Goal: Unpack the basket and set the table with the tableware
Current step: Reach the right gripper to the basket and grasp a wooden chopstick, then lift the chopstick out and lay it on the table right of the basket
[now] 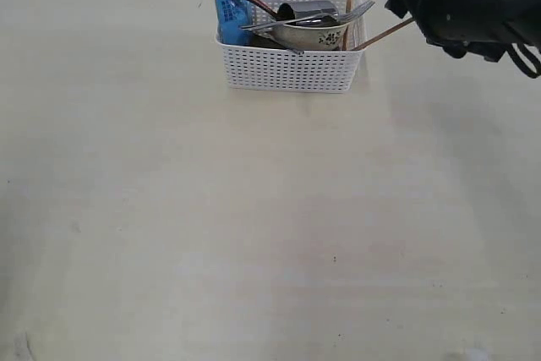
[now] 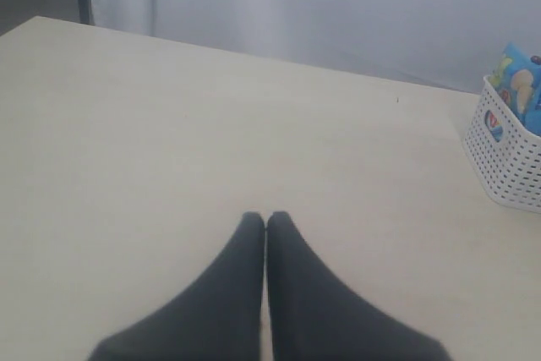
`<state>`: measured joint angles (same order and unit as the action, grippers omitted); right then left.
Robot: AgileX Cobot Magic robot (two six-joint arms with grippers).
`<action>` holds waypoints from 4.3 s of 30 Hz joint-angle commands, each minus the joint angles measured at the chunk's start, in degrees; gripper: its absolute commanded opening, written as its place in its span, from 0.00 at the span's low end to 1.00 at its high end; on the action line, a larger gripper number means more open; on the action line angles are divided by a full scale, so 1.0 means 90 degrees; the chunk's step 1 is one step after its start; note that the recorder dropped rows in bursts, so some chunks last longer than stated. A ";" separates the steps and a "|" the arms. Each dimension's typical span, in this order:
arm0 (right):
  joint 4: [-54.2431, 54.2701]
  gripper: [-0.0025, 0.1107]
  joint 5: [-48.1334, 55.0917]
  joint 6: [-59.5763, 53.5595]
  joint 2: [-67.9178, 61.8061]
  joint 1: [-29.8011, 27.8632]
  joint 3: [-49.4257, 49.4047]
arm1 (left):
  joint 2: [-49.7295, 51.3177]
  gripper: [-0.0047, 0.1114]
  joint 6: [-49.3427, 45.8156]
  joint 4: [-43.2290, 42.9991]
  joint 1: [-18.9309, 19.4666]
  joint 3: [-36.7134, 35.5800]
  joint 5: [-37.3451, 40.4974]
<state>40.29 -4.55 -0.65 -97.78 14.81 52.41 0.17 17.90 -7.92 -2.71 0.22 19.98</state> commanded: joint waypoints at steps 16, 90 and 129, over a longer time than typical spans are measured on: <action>0.0100 0.38 -0.0743 0.0496 -0.0280 0.0022 -0.0029 | -0.0019 0.04 -0.0006 0.0072 0.0018 -0.0024 -0.0006; -0.2422 0.02 0.5714 -0.0789 0.2084 -0.0007 0.2689 | -0.0019 0.04 -0.0006 0.0072 0.0018 -0.0024 -0.0006; -0.2811 0.02 0.2955 0.0561 -0.1066 0.0666 0.0534 | -0.0019 0.04 -0.0006 0.0072 0.0018 -0.0024 -0.0006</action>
<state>15.10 24.50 3.65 -106.83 20.61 57.42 0.17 17.90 -7.92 -2.71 0.22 19.98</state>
